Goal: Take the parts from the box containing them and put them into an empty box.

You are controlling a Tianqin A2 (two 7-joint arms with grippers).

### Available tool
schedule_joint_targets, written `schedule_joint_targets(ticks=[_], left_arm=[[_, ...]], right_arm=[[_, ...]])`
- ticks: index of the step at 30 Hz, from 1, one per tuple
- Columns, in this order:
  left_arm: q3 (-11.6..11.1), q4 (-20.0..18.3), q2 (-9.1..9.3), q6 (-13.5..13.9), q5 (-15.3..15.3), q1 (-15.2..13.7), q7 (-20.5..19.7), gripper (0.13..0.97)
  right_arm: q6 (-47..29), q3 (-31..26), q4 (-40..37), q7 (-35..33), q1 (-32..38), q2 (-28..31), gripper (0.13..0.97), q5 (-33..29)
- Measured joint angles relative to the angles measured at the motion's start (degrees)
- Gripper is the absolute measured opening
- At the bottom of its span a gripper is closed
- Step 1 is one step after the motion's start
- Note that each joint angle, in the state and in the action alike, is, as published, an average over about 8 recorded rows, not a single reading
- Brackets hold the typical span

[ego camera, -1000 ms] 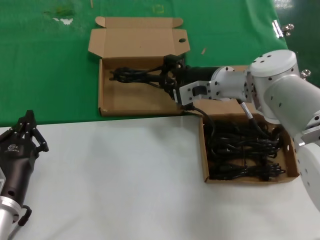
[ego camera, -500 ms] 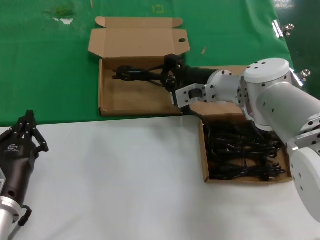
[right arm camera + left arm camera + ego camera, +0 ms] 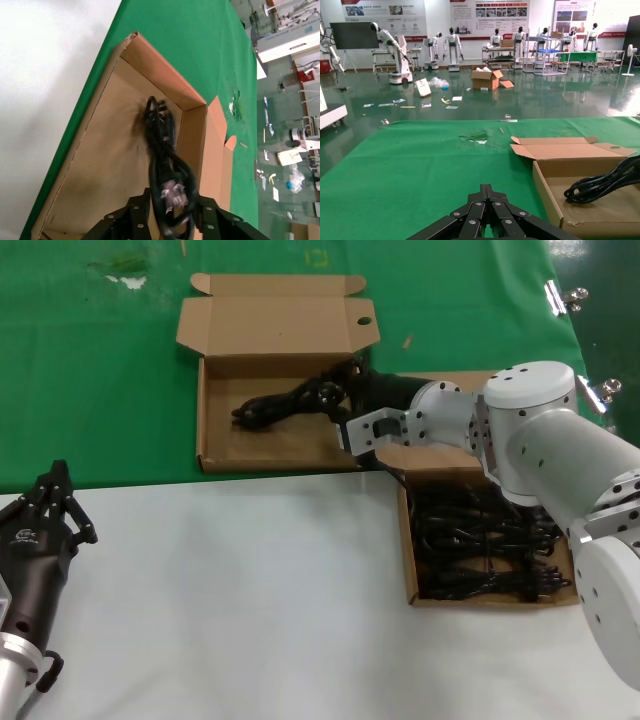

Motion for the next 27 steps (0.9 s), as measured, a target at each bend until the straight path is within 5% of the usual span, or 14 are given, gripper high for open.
schedule_joint_targets(ticks=[7, 27], left_arm=[[0.0, 0.0, 0.0, 0.0, 0.0, 0.0, 0.0, 0.14], [0.0, 0.0, 0.0, 0.0, 0.0, 0.0, 0.0, 0.14]], right_arm=[[-0.16, 0.0, -0.01, 0.21, -0.18, 0.09, 0.339, -0.19], [-3.45, 1.92, 0.33, 1.55, 1.62, 2.88, 0.758, 1.37]])
